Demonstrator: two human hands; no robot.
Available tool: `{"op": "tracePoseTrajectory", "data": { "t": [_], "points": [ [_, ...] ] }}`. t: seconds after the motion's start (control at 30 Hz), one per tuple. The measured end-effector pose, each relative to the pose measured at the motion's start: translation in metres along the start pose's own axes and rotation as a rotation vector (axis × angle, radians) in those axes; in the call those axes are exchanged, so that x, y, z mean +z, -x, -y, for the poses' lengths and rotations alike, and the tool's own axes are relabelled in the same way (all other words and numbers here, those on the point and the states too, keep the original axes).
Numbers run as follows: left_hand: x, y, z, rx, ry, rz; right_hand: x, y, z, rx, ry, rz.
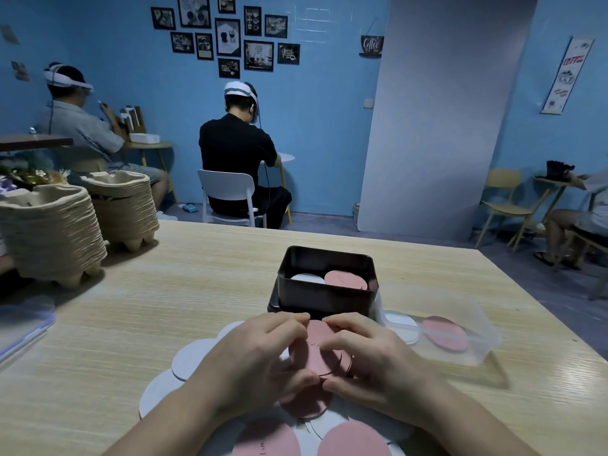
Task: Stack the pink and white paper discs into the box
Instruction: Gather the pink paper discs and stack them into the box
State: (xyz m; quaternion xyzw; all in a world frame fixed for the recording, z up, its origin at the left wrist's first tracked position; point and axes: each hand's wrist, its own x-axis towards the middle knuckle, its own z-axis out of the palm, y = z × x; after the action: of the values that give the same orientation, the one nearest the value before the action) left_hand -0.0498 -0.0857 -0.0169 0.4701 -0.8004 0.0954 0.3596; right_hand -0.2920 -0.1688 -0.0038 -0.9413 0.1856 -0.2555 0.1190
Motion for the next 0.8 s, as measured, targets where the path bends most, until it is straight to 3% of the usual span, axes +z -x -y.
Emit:
{"op": "tracePoseTrajectory", "data": {
  "t": [0.57, 0.8],
  "points": [
    [0.0048, 0.002, -0.0022, -0.046, 0.12, -0.021, 0.0062, -0.0021, -0.0027, -0.024, -0.036, -0.141],
    [0.0072, 0.0024, 0.0025, -0.113, 0.254, -0.035, 0.0056, -0.0021, -0.0076, -0.019, -0.02, -0.045]
  ]
}}
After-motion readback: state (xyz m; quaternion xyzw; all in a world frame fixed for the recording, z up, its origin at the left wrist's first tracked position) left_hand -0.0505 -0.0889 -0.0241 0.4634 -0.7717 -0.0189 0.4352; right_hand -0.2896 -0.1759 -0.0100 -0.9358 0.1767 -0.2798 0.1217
